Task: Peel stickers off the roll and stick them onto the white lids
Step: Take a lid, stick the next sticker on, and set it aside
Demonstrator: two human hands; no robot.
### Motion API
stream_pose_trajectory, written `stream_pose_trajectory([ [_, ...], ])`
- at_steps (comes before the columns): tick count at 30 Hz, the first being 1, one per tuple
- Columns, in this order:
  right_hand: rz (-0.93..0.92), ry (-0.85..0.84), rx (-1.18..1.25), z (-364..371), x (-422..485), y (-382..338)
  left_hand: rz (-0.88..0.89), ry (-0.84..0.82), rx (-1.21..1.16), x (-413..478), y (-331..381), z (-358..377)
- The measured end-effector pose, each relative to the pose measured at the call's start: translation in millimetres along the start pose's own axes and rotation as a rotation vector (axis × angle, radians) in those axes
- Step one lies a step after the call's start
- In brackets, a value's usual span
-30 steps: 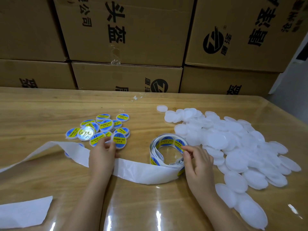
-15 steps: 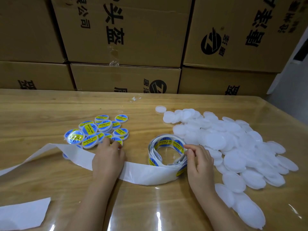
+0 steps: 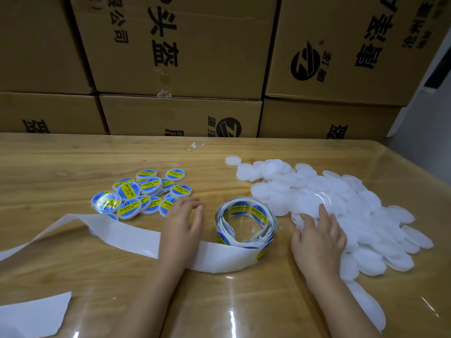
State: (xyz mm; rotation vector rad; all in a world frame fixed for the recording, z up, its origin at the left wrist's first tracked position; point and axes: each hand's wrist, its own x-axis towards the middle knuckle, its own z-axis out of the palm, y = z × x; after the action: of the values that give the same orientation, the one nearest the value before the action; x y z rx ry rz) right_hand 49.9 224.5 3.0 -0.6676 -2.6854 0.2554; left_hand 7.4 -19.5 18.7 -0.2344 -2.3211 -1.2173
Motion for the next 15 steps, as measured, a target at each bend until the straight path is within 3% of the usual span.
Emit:
stream_pose_trajectory([
  [3, 0.006, 0.003, 0.015, -1.5, 5.0, 4.7, 0.203, -0.062, -0.153, -11.8, 24.1, 7.2],
  [7, 0.074, 0.02, 0.118, -6.4, 9.5, 7.5, 0.472, -0.216, 0.06, -27.1, 31.2, 17.7],
  [15, 0.12, 0.016, 0.232, -6.4, 16.2, 9.5, 0.629, -0.256, 0.295, -27.3, 30.7, 17.9],
])
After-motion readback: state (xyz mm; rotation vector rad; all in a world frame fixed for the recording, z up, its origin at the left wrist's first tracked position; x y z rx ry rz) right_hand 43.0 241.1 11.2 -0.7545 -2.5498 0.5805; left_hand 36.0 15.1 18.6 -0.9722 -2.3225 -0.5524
